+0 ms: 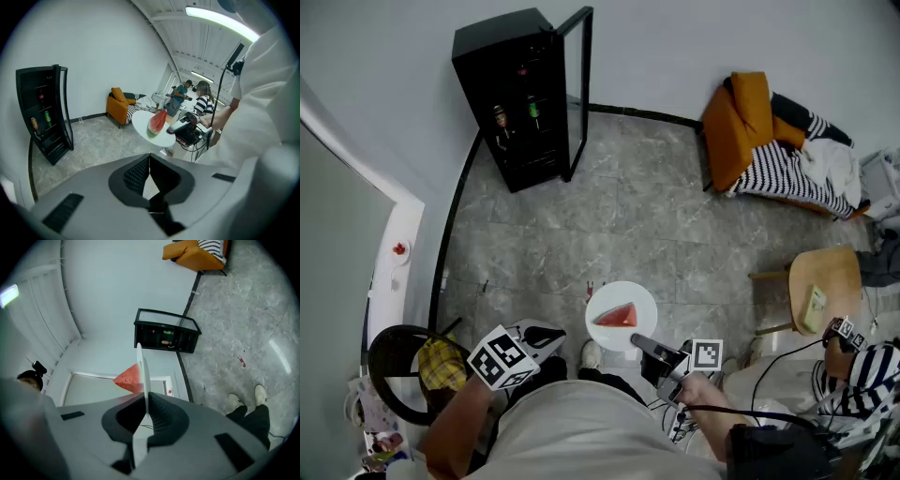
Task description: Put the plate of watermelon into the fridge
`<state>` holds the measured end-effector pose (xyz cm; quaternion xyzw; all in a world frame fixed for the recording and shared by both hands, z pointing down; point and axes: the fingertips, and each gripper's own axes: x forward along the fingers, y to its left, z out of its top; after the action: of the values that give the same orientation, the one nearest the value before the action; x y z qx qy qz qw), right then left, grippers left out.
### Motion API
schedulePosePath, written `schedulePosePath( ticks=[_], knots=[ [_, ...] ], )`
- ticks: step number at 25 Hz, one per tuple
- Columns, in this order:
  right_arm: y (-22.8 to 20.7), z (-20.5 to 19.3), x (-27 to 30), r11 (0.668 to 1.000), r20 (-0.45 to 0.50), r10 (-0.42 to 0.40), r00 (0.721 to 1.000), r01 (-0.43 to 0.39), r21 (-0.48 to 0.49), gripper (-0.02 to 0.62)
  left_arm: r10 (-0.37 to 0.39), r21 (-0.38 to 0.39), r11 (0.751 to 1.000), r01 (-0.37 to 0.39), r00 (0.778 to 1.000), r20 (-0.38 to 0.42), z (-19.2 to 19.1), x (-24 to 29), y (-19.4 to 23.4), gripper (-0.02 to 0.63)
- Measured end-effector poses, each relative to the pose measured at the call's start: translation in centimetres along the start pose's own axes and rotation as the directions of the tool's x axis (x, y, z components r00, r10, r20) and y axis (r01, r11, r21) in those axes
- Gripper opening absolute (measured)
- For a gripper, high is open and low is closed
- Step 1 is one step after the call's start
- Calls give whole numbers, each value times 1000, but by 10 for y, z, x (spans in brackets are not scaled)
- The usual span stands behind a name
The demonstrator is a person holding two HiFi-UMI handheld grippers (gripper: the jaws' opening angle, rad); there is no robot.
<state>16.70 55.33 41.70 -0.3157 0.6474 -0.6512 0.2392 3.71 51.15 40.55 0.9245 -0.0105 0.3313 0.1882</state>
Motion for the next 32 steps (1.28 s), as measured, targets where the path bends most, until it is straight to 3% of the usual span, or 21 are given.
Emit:
schedulePosePath(
  ticks=[11, 16, 22, 32],
  knots=[
    [-7, 5, 16, 1000, -58, -18, 998, 19, 3, 20, 31, -35, 999, -31, 999, 12, -10, -9, -2, 12],
    [-13, 32, 42, 1000, -80, -28, 996, 28, -8, 20, 22, -53, 998, -21, 1000, 10, -3, -8, 13, 12],
    [-18, 80, 98, 999, -84, -40, 996, 39, -20, 20, -15, -53, 998, 16, 1000, 17, 16, -8, 67, 12],
    [-15, 159, 241, 997, -62, -66, 996, 62, -50, 20, -76, -13, 997, 76, 997, 11, 46, -45, 208, 12]
  ],
)
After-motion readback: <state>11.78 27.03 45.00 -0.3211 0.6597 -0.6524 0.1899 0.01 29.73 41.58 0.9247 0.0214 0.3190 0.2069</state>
